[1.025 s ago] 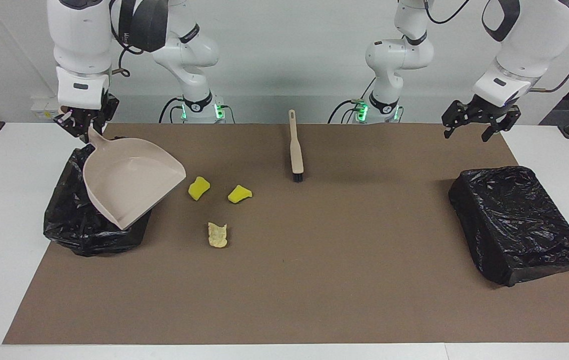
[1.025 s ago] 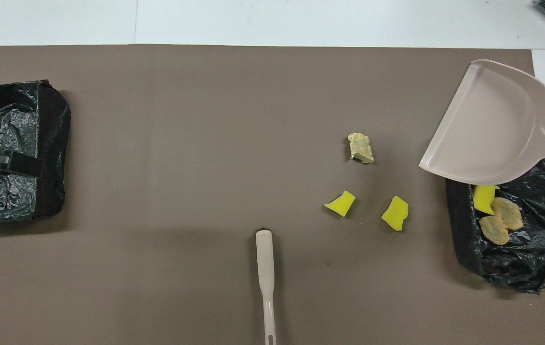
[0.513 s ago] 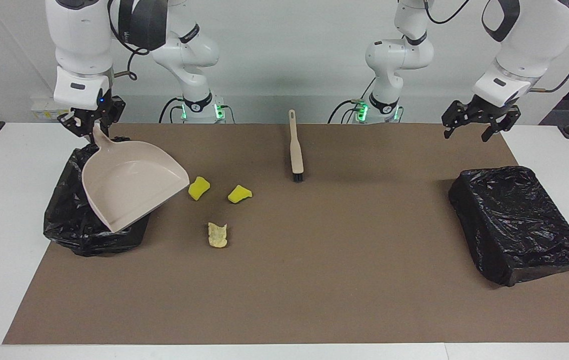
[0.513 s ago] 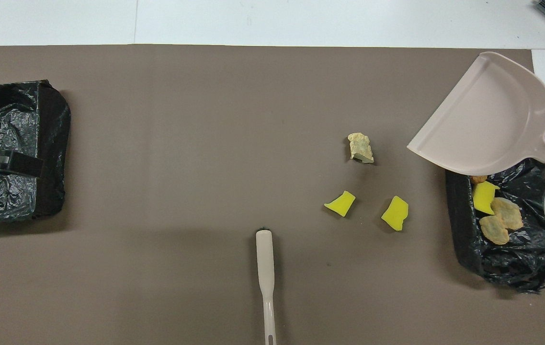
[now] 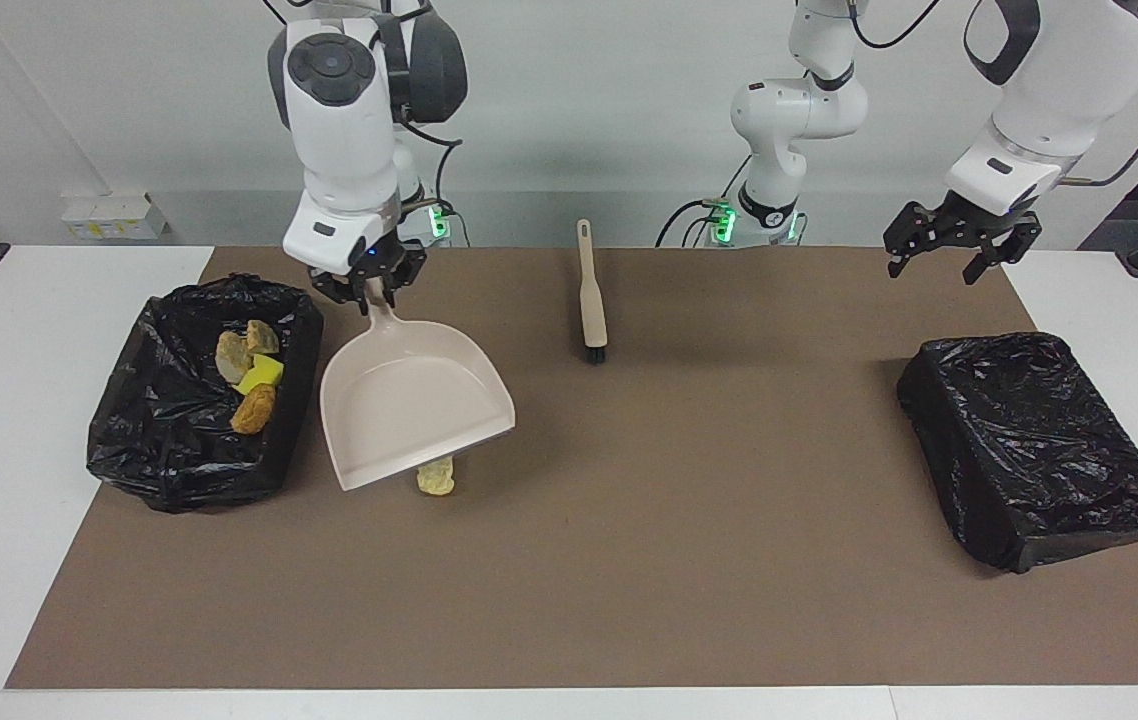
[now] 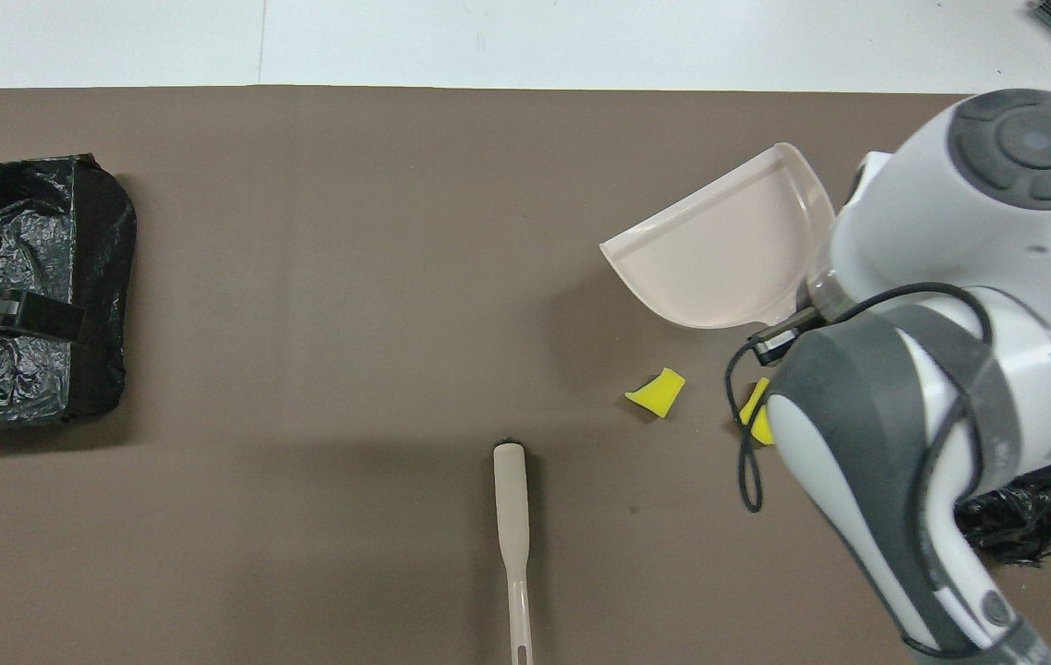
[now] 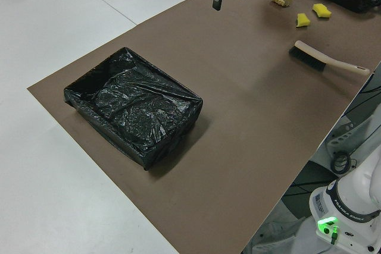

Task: Sweep and dump trash in bin
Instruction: 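Bring the empty dustpan back to the table center with the right gripper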

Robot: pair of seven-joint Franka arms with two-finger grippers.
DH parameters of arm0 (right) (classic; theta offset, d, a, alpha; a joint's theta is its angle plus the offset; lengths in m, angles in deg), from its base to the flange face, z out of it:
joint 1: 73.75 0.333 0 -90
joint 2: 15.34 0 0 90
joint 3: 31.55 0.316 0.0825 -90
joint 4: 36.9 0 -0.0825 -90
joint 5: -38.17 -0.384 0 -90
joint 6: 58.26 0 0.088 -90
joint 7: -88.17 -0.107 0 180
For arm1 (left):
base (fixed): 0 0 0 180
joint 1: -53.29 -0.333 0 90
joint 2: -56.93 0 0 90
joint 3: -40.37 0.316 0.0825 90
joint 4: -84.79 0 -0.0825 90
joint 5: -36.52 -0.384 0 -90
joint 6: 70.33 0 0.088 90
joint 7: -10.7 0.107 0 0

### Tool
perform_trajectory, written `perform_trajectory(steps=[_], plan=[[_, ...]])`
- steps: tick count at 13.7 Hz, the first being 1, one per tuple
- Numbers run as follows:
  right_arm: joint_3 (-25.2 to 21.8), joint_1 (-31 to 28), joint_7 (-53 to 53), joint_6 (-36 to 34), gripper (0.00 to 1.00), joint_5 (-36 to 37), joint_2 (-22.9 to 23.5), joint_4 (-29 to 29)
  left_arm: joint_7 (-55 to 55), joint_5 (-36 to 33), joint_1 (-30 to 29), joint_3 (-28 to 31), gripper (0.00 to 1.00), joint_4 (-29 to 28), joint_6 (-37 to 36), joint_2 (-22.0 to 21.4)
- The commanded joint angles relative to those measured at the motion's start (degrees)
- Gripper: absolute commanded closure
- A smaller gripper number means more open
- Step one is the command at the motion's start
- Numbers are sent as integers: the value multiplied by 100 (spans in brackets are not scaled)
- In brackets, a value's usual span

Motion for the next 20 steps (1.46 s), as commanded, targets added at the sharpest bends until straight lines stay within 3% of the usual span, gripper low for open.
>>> perform_trajectory(steps=[1,8,14,20], plan=[[-22,440,-894,450,100,-522,439,-101,92,-101,-104,-67,0,-34,38,-2],[-22,1074,-1889,1295,100,-1348,870,-101,83,-101,-104,-67,0,-69,47,-11],[-31,1751,-3321,2235,100,-1394,2171,-787,83,-101,-104,-67,0,-69,47,-11],[-31,1725,-3340,2693,100,-1420,2234,-584,92,-101,-104,-67,0,-69,47,-11]])
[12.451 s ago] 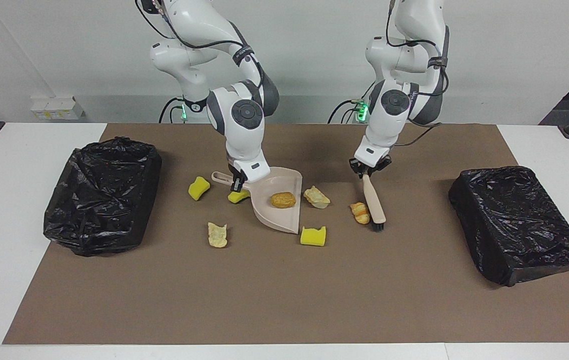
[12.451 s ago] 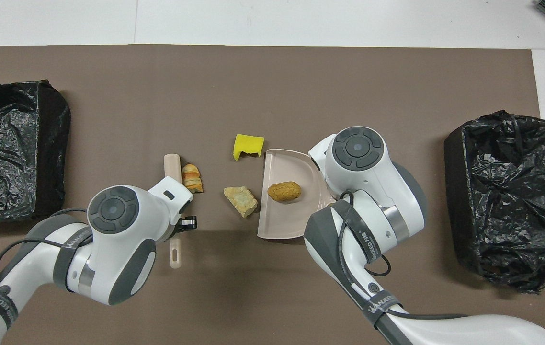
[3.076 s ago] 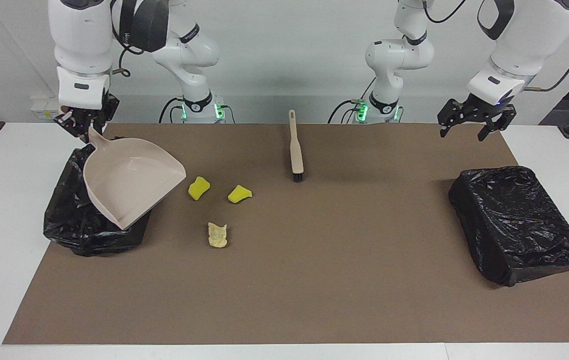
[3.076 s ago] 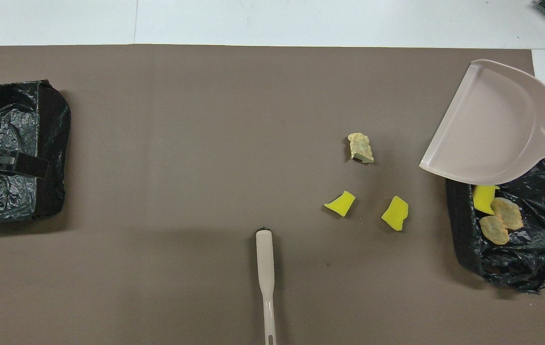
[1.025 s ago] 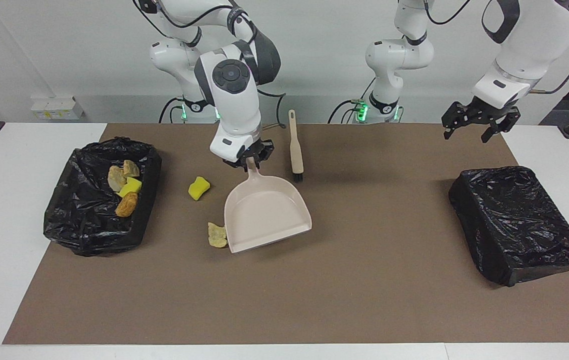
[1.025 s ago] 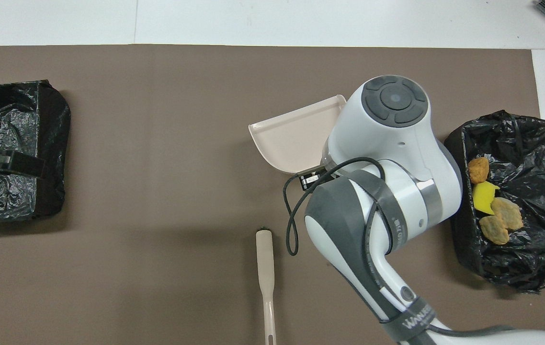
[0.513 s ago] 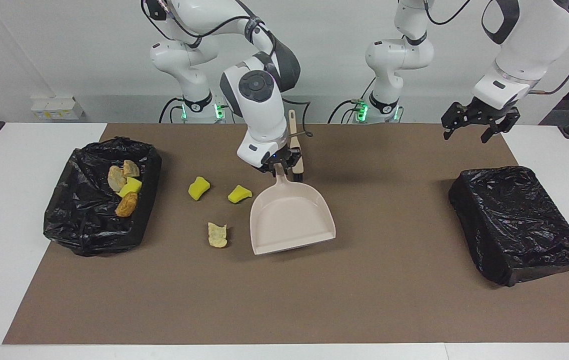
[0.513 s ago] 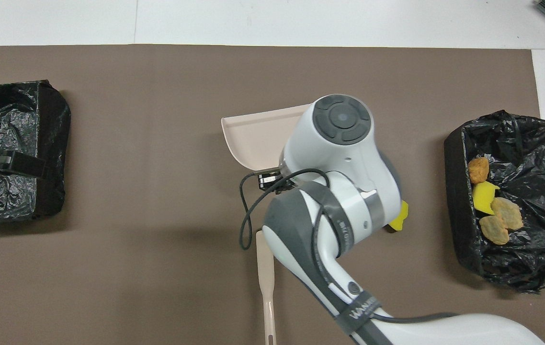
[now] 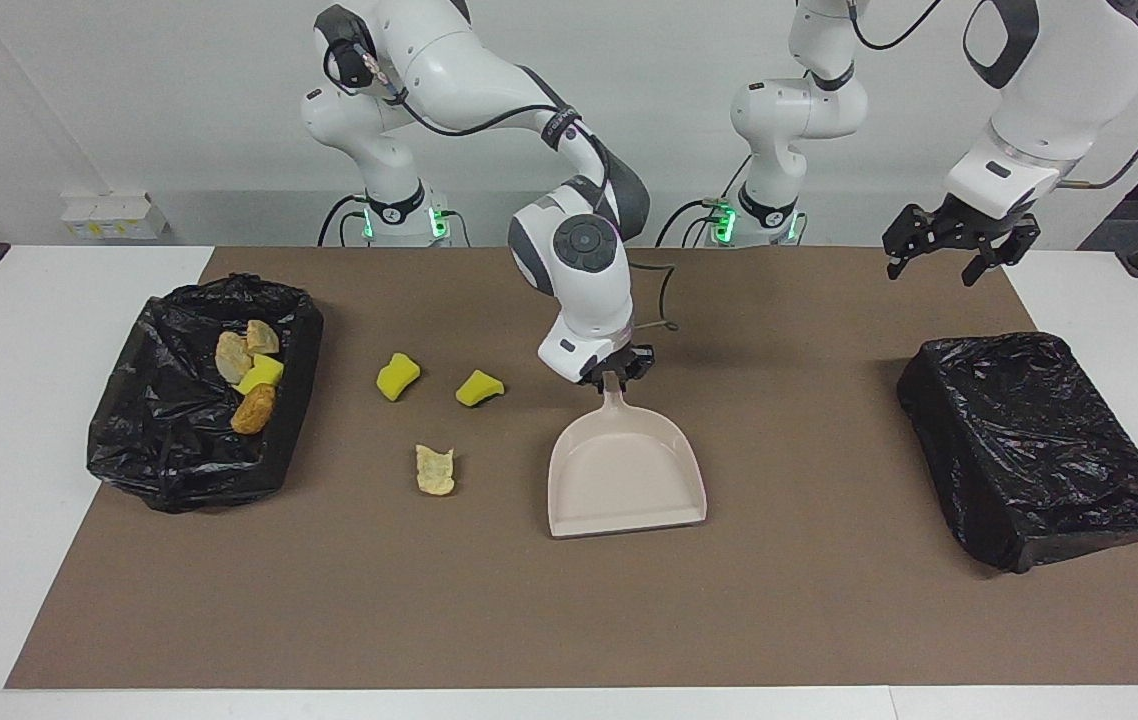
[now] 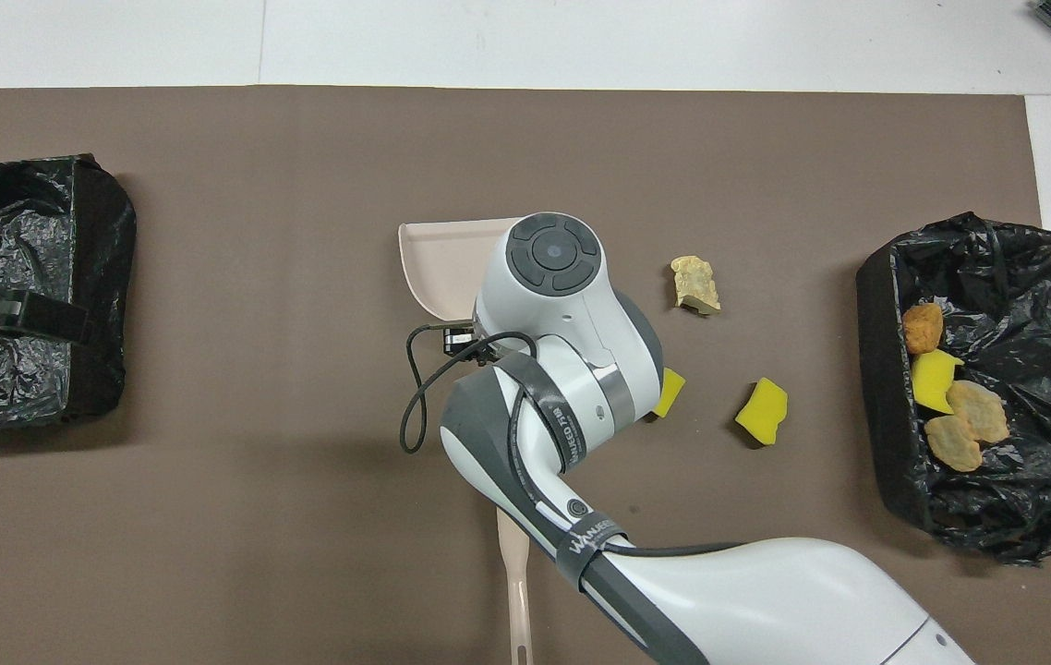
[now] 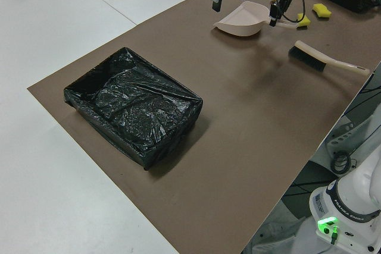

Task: Sweep and dump trash in bin
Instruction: 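Bring the empty dustpan back to the table center with the right gripper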

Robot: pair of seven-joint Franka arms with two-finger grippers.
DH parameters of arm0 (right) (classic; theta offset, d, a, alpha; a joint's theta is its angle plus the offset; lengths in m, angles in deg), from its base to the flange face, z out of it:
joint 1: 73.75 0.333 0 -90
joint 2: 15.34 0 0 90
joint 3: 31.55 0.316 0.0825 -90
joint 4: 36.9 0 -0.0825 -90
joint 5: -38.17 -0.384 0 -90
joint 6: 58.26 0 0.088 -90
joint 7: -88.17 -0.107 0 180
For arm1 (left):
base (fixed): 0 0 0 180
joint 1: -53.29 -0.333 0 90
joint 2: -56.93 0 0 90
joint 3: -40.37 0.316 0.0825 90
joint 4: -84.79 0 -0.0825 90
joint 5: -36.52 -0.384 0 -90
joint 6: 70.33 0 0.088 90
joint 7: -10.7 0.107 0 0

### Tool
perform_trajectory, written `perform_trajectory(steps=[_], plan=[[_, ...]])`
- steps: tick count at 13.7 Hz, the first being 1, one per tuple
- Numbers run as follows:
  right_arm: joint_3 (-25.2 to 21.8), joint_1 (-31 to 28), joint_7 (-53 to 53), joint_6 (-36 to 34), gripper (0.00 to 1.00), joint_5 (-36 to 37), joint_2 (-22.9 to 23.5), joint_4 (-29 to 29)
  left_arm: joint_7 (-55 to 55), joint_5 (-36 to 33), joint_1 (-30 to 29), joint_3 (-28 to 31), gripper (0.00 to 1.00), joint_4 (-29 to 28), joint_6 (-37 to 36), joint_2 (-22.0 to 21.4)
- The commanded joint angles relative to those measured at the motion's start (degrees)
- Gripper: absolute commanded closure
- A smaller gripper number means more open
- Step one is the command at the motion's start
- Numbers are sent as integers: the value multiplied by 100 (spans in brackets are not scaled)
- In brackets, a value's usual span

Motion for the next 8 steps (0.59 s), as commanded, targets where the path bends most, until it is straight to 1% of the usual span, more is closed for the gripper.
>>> perform_trajectory(steps=[1,5,7,8], plan=[[27,-74,-61,70,100,-74,11,-49,88,-99,-104,-67,0,-54,47,-23],[18,-144,0,237,100,-21,11,38,62,-99,-104,-67,0,-54,47,-23],[18,-118,9,377,100,-4,169,30,62,-99,-104,-67,0,-63,56,-14],[18,-135,18,299,100,14,178,-14,53,-99,-95,-67,0,-63,56,-23]])
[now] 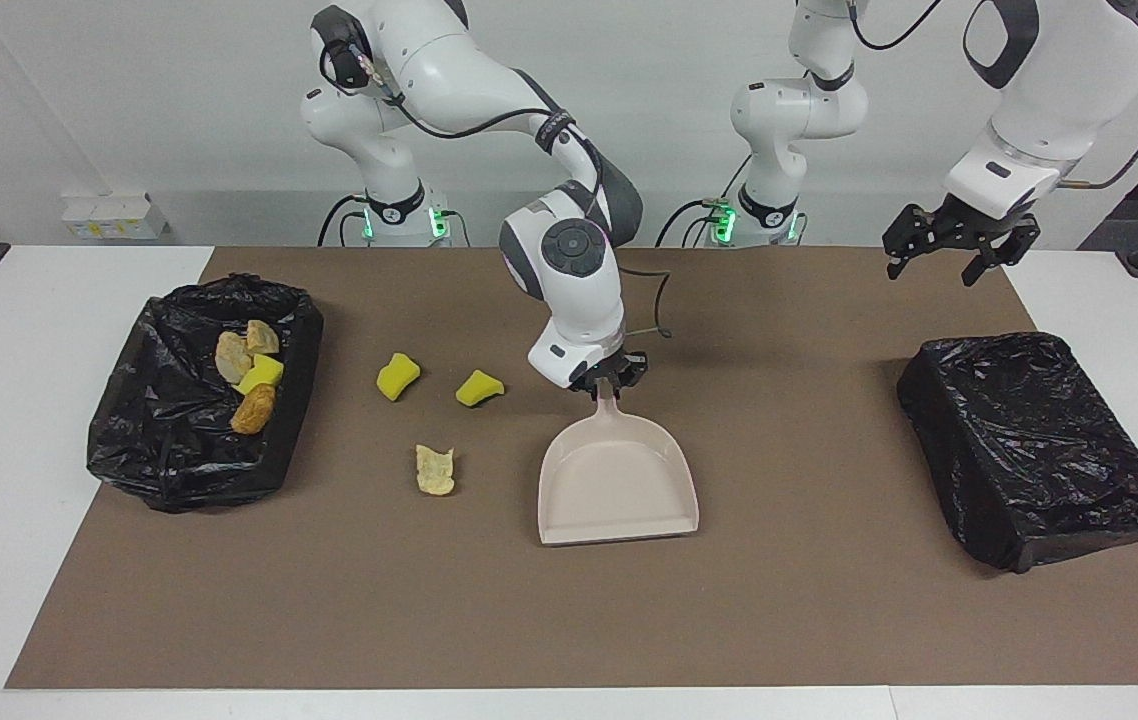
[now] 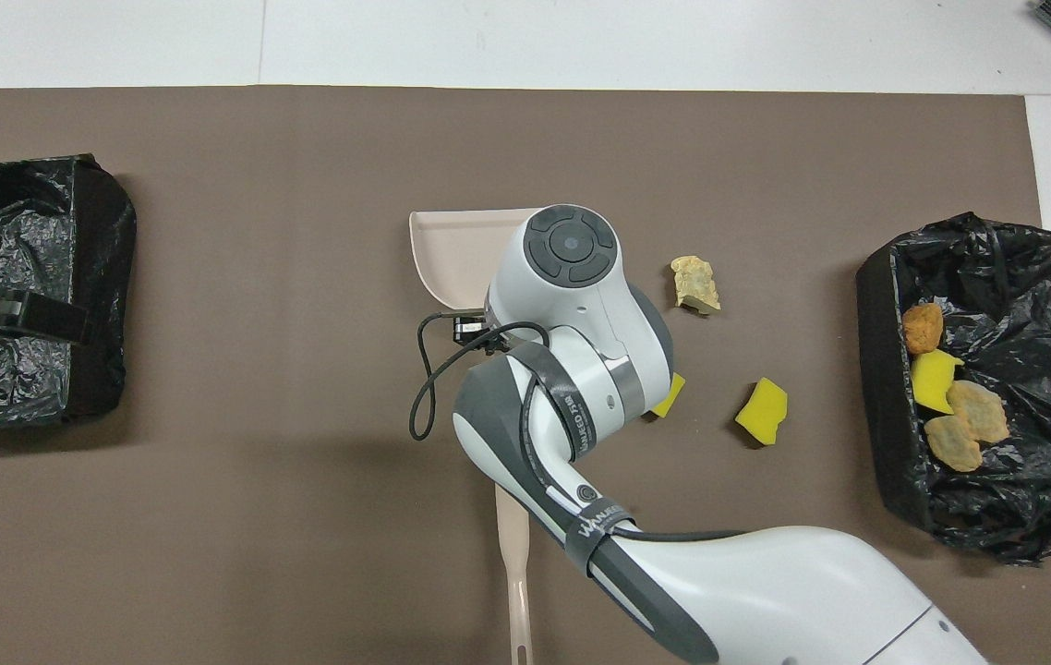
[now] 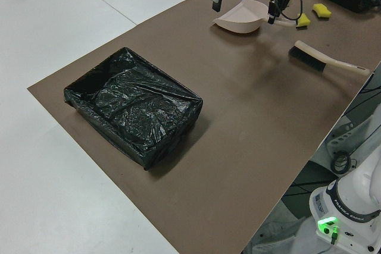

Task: Sweep and dump trash in bin
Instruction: 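Bring the empty dustpan back to the table center with the right gripper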

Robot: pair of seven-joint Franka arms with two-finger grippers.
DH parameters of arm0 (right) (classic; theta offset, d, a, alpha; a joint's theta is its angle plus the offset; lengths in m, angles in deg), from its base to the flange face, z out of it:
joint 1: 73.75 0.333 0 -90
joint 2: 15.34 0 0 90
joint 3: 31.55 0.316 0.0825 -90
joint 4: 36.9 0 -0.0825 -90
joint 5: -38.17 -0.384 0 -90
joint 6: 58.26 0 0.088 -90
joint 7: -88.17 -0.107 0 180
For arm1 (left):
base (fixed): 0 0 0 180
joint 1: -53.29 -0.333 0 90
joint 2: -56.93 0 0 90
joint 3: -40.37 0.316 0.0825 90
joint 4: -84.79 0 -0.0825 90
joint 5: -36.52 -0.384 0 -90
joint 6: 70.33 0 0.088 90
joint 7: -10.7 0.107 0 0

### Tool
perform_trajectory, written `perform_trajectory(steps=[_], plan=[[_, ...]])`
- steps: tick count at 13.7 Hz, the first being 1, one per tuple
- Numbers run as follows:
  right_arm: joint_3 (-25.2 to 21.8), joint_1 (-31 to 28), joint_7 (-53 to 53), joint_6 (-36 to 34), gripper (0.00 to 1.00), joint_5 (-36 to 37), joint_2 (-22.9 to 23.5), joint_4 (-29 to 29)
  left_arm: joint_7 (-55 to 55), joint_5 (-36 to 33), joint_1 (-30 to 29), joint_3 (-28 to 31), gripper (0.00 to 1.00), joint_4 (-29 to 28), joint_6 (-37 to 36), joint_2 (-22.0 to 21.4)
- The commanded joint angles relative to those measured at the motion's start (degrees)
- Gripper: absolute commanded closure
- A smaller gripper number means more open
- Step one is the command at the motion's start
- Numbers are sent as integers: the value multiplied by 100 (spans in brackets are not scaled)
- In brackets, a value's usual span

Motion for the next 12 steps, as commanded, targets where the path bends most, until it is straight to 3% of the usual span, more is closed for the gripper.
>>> perform_trajectory(steps=[1,2,3,5,8,12], plan=[[28,-38,18,85,96,20,101,-47,52,-99,-95,-67,0,-70,56,-17],[28,-30,27,49,55,73,92,-56,52,-99,-95,-67,0,-87,56,-26],[28,-4,27,32,1,265,48,-56,43,-99,-95,-67,0,-87,56,-26],[37,6,18,-265,0,363,-179,-47,52,-99,-95,-67,0,-105,126,-26],[37,-3,35,-1073,0,328,-872,101,61,-99,-95,-67,0,-140,161,-17],[46,102,-78,-1726,0,267,-2006,1065,79,-28,-34,-76,0,-324,723,201]])
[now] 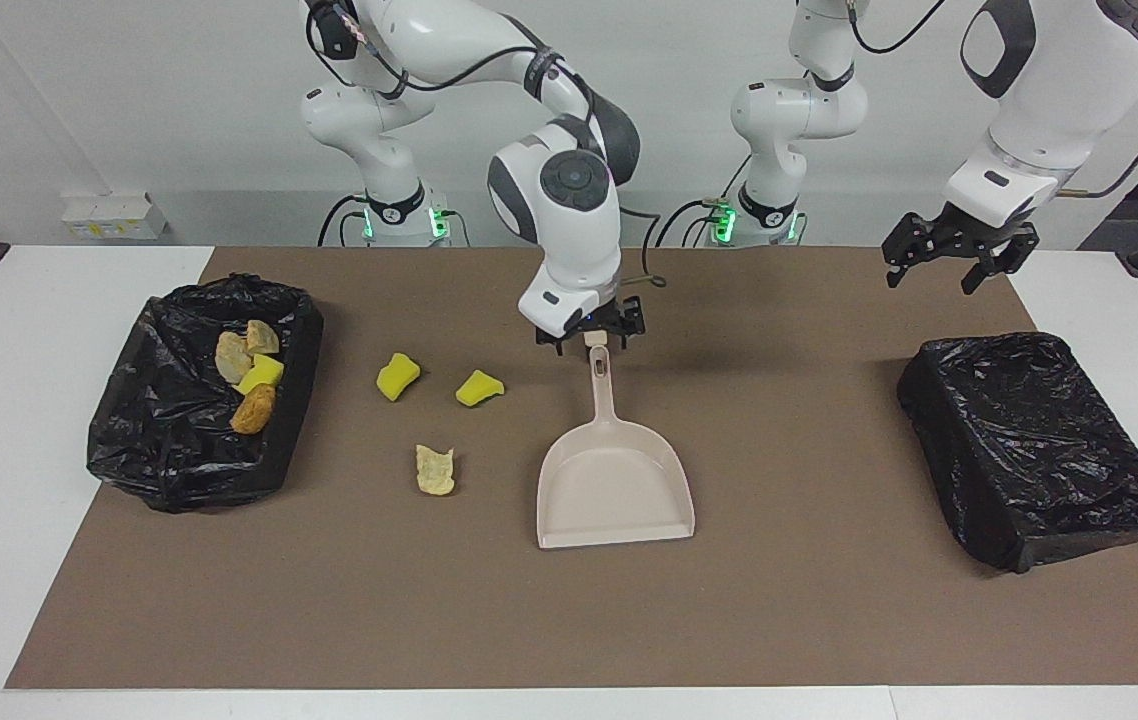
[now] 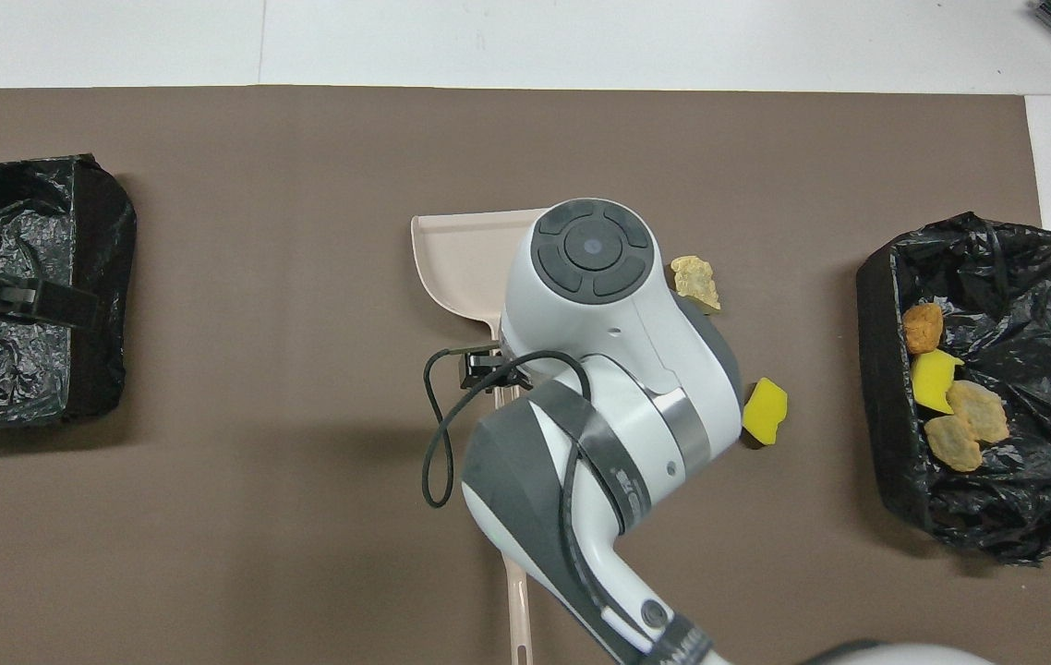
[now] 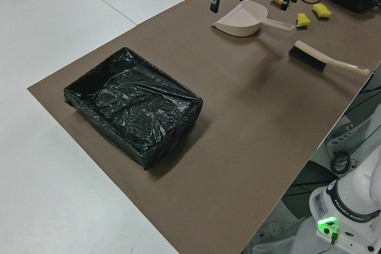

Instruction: Sweep and dump trash in bin

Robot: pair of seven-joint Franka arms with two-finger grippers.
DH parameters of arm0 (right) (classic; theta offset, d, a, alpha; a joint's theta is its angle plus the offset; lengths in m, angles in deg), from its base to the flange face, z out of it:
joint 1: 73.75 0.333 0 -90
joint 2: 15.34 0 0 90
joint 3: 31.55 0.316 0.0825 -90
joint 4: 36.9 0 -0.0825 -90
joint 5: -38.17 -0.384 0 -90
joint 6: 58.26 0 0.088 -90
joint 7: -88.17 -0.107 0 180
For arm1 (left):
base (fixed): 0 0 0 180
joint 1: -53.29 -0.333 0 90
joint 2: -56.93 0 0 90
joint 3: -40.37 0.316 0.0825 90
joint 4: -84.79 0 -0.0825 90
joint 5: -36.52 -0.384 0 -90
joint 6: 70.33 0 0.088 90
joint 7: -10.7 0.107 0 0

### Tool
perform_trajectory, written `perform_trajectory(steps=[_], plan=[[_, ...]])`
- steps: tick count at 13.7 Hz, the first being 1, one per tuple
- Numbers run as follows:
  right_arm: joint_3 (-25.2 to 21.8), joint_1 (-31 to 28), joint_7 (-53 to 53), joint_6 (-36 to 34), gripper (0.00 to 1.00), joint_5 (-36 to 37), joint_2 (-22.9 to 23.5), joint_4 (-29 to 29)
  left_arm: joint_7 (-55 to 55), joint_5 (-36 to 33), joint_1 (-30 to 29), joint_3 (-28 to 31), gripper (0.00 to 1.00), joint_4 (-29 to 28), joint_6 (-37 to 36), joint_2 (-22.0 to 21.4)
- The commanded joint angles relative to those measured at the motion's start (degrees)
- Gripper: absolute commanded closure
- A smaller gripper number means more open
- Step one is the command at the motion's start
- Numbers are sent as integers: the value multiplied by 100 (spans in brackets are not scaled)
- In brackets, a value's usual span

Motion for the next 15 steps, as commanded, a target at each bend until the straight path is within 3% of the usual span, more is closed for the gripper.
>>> perform_trajectory(steps=[1,2,5,6,10,13,15], plan=[[31,216,-100,58,0,-57,-917,1336,5,-28,-8,-64,0,-158,389,191],[31,296,-127,145,0,-206,-1198,1837,-13,-11,27,-73,0,-158,495,279],[31,568,-110,1268,0,-566,-2261,3761,-355,181,159,-82,0,-71,977,630],[31,612,-109,1393,0,-785,-2447,4045,-521,322,168,-117,0,34,1179,875],[31,1340,-635,1947,0,-1112,-2493,4469,-926,280,484,-135,0,403,1654,1535],[31,1447,-672,2079,0,-1112,-2406,4575,-979,279,678,-126,0,334,2060,1580],[31,1719,-864,2640,0,-1112,-2055,4654,-1050,306,696,-135,0,308,2121,1580]])
